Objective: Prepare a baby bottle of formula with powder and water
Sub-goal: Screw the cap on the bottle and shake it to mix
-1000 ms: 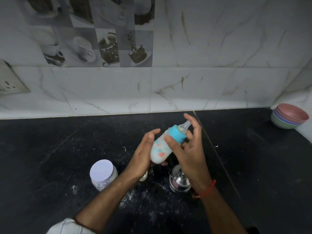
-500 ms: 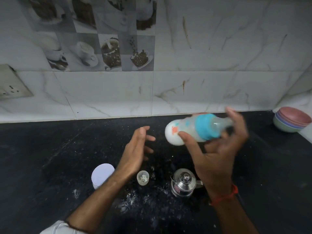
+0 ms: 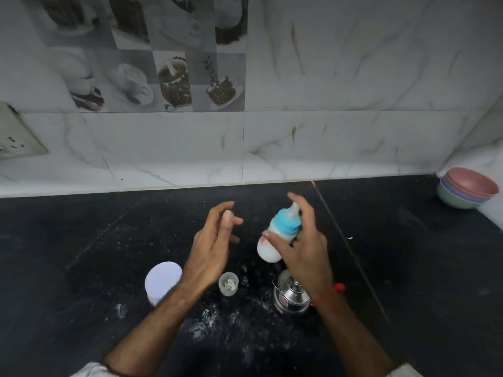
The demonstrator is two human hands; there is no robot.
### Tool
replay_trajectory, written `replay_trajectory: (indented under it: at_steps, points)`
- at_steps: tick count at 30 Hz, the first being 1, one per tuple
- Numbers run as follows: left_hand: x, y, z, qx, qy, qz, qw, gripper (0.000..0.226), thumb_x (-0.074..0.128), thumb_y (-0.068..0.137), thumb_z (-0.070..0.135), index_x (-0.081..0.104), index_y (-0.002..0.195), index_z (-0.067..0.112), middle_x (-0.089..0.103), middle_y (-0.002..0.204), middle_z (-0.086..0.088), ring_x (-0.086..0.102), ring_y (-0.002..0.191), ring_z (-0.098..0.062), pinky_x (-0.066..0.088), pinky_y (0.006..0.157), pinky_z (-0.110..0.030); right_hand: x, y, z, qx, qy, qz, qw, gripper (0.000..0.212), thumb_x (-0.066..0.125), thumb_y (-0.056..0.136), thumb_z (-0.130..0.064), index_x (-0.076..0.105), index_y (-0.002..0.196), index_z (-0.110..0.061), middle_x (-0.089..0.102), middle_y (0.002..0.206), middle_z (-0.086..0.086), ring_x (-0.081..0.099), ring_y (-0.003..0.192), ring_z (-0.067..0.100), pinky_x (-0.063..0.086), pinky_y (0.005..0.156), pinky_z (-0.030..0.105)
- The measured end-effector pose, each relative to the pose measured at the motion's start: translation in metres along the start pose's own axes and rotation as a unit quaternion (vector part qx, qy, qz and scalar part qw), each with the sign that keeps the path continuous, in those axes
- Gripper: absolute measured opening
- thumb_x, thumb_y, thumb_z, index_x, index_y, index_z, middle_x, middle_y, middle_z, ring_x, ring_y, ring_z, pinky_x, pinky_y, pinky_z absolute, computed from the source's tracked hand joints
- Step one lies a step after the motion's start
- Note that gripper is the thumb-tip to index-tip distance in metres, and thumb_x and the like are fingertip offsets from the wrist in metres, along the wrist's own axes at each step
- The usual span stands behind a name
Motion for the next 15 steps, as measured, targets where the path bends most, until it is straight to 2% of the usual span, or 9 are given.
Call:
replay_trajectory:
  at_steps: [2, 4, 7, 8, 10, 12, 15]
  points:
    - [0.009, -0.003, 0.002, 0.004, -0.005, -0.028, 1.000, 0.048, 0.032, 0.101, 0.063, 0.050, 0.141, 0.043, 0.073, 0.117, 0.021, 0.076, 0.091, -0.007, 0.060, 0.086, -0.042, -0.003, -0.005, 0.012, 0.072, 0.062, 0.011, 0.995, 0.080, 0.086, 0.080, -0.025, 0.039, 0.141, -0.048, 0.063, 0.122, -0.013, 0.072, 0.104, 0.013, 0.063, 0.091, 0.042]
    - [0.018, -0.008, 0.000, -0.012, -0.016, -0.073, 0.997, 0.050, 0.033, 0.100, 0.066, 0.051, 0.141, 0.044, 0.074, 0.119, 0.015, 0.076, 0.096, -0.009, 0.061, 0.090, -0.046, -0.009, -0.004, 0.004, 0.075, 0.115, 0.051, 0.989, 0.081, 0.086, 0.080, -0.020, 0.038, 0.142, -0.044, 0.067, 0.119, -0.005, 0.074, 0.100, 0.013, 0.063, 0.087, 0.035]
    - [0.038, -0.019, 0.005, -0.048, -0.088, -0.163, 0.981, 0.051, 0.036, 0.101, 0.058, 0.051, 0.144, 0.035, 0.072, 0.121, -0.001, 0.076, 0.097, -0.020, 0.063, 0.085, -0.049, -0.010, 0.002, -0.010, 0.069, 0.160, 0.050, 0.983, 0.082, 0.083, 0.081, -0.023, 0.036, 0.146, -0.040, 0.069, 0.116, 0.005, 0.075, 0.099, 0.017, 0.063, 0.083, 0.033]
    - [0.044, -0.022, 0.009, -0.060, -0.132, -0.183, 0.972, 0.052, 0.036, 0.101, 0.055, 0.049, 0.145, 0.030, 0.071, 0.117, -0.008, 0.075, 0.091, -0.026, 0.063, 0.079, -0.047, -0.008, 0.004, -0.013, 0.076, 0.163, 0.041, 0.983, 0.081, 0.082, 0.082, -0.029, 0.035, 0.147, -0.041, 0.069, 0.116, 0.007, 0.075, 0.100, 0.018, 0.063, 0.082, 0.034]
    - [0.049, -0.024, 0.015, -0.091, -0.206, -0.183, 0.957, 0.058, 0.034, 0.103, 0.058, 0.047, 0.146, 0.021, 0.066, 0.094, -0.014, 0.068, 0.073, -0.028, 0.061, 0.068, -0.045, -0.006, 0.006, -0.018, 0.093, 0.185, 0.016, 0.978, 0.076, 0.074, 0.084, -0.037, 0.035, 0.148, -0.042, 0.071, 0.117, 0.010, 0.075, 0.103, 0.020, 0.062, 0.086, 0.038]
    - [0.051, -0.023, 0.016, -0.144, -0.270, -0.163, 0.938, 0.071, 0.032, 0.102, 0.067, 0.052, 0.140, 0.010, 0.057, 0.073, -0.011, 0.058, 0.059, -0.023, 0.061, 0.061, -0.041, -0.004, 0.007, -0.020, 0.103, 0.224, -0.014, 0.969, 0.068, 0.066, 0.090, -0.037, 0.035, 0.150, -0.042, 0.073, 0.119, 0.012, 0.073, 0.111, 0.023, 0.060, 0.097, 0.046]
    - [0.054, -0.025, 0.020, -0.197, -0.337, -0.166, 0.905, 0.079, 0.035, 0.091, 0.069, 0.059, 0.128, 0.003, 0.050, 0.063, -0.008, 0.050, 0.051, -0.019, 0.060, 0.057, -0.040, -0.007, 0.008, -0.024, 0.093, 0.240, -0.041, 0.965, 0.064, 0.061, 0.094, -0.033, 0.034, 0.152, -0.042, 0.074, 0.121, 0.013, 0.070, 0.117, 0.025, 0.055, 0.104, 0.050]
Point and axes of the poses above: each hand's wrist, its own y-axis towards the middle knuckle, its own x-axis out of the palm, z = x × y, the point moved 7 cm from there along y, towards the middle knuckle
